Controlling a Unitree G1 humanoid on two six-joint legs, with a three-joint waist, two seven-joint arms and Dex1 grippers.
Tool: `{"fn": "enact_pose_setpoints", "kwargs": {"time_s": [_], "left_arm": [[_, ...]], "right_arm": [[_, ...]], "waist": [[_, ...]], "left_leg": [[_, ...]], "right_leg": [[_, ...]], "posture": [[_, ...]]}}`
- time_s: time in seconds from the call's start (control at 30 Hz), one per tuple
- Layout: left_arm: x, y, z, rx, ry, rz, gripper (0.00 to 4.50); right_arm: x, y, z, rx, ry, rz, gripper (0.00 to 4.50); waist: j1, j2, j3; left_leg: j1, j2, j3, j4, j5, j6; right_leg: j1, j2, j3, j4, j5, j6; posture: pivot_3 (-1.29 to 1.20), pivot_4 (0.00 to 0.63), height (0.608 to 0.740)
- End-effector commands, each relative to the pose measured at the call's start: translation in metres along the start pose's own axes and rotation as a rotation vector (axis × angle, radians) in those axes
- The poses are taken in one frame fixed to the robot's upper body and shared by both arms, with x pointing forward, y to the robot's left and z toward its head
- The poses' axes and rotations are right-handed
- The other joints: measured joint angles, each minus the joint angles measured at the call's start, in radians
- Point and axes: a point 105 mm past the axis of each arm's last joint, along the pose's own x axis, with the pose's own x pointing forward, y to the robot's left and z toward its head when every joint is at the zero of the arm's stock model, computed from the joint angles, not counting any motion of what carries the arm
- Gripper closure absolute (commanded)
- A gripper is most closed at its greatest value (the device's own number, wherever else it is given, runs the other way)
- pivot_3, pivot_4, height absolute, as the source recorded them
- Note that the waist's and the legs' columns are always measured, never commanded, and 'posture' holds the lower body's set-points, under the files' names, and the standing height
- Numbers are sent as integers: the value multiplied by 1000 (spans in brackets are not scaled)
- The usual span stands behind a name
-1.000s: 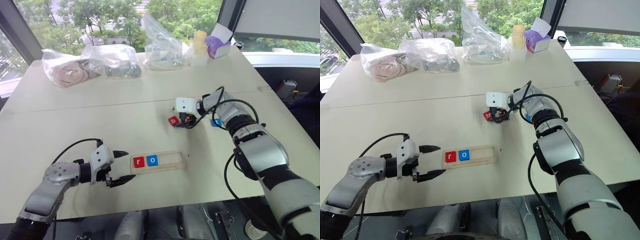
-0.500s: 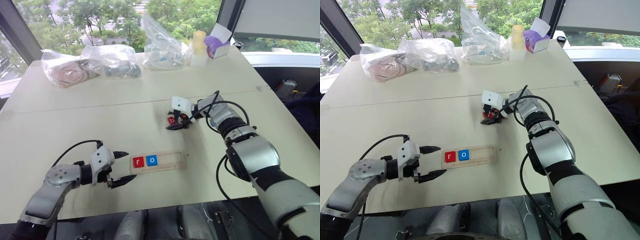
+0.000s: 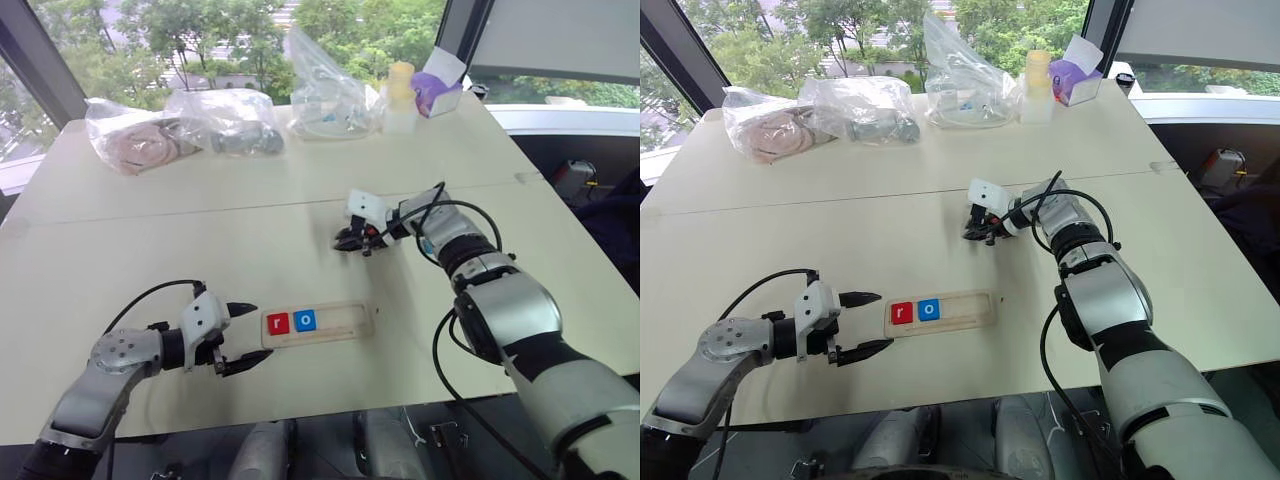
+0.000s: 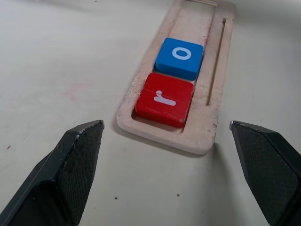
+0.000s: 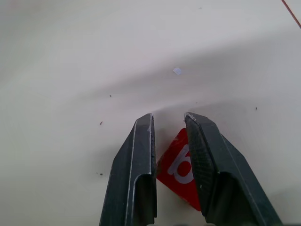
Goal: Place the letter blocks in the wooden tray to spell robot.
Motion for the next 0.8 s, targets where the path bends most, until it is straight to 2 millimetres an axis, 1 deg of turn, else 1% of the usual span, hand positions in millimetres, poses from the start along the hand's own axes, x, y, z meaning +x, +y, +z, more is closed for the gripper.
{"fn": "enact_pose_setpoints", "kwargs": {"time_s": [0.03, 0.1, 0.13, 0.17, 0.23, 0.33, 0.6, 0.73, 0.8], "left_arm": [[3, -1, 9, 23, -31, -12, 0], [4, -2, 10, 23, -33, -14, 0], [4, -2, 10, 23, -33, -15, 0], [4, -2, 10, 23, -33, -16, 0], [5, -3, 10, 23, -35, -19, 0], [6, -3, 11, 23, -38, -23, 0], [6, -4, 11, 23, -38, -23, 0], [6, -4, 11, 23, -39, -23, 0], [6, -5, 11, 24, -40, -23, 0]], "right_arm": [[-8, -6, 17, 30, -86, -12, 2573], [-11, -8, 21, 31, -103, -18, 1629], [-13, -9, 23, 30, -107, -20, 1072], [-15, -10, 24, 26, -107, -20, 658], [-21, -14, 23, -16, -77, -37, 658], [-26, -19, 13, -84, 1, -76, 658], [-36, -26, -2, -162, 117, -123, 658], [-35, -29, -4, -190, 132, -156, 658], [-31, -28, -2, -195, 127, -160, 658]], "waist": [[0, 0, 0], [-1, 0, 0], [-1, 0, 0], [-1, 0, 0], [0, 0, 0], [0, 0, 0], [-1, 0, 0], [-1, 0, 0], [-1, 0, 0]], "left_leg": [[0, 0, 0, 0, 0, 0], [0, 0, 0, 0, 0, 0], [0, 0, 0, 0, 0, 0], [0, 0, 0, 0, 0, 0], [0, 0, 0, 0, 0, 0], [0, 0, 0, 0, 0, 0], [0, 0, 0, 0, 0, 0], [0, 0, 0, 0, 0, 0], [0, 0, 0, 0, 0, 0]], "right_leg": [[0, 0, 0, 0, 0, 0], [0, 0, 0, 0, 0, 0], [0, 0, 0, 0, 0, 0], [0, 0, 0, 0, 0, 0], [0, 0, 0, 0, 0, 0], [0, 0, 0, 0, 0, 0], [0, 0, 0, 0, 0, 0], [0, 0, 0, 0, 0, 0], [0, 0, 0, 0, 0, 0]], "posture": [[0, 150, 740], [0, 150, 740], [0, 150, 740], [0, 150, 740], [0, 150, 740], [0, 150, 740], [0, 150, 740], [0, 150, 740], [0, 150, 740]]}}
